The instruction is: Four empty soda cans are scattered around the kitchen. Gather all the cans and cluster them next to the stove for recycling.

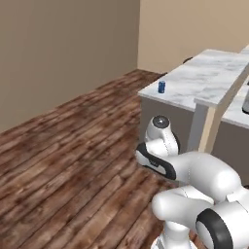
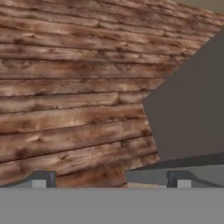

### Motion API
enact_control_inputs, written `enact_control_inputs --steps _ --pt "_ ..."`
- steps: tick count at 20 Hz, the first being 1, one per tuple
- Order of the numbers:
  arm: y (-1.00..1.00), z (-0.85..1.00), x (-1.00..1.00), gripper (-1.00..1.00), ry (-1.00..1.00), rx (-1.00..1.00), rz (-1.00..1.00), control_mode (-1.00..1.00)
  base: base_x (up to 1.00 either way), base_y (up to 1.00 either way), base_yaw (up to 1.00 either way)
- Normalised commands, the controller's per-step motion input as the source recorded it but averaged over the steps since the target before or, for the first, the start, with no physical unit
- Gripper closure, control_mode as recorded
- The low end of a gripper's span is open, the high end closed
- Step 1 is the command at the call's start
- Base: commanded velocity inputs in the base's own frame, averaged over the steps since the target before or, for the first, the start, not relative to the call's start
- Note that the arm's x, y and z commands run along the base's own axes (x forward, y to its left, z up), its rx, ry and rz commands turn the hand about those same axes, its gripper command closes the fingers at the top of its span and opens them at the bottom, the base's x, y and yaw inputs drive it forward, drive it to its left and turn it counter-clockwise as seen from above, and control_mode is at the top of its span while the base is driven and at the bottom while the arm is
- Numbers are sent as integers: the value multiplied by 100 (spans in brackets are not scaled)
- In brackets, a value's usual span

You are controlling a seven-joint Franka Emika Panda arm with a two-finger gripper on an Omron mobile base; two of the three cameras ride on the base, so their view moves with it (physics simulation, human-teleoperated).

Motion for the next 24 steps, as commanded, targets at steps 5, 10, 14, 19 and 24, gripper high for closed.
enact_control_inputs --steps 5,10,14,19,24 --pt "0 0 0 -100 0 0 0 100 62 76 -21" --pt "0 0 0 -100 0 0 0 100 40 72 -26" --pt "0 0 0 -100 0 0 0 100 27 60 -32" --pt "0 0 0 -100 0 0 0 100 20 56 -36" --pt "0 0 0 -100 0 0 0 100 11 61 -36"
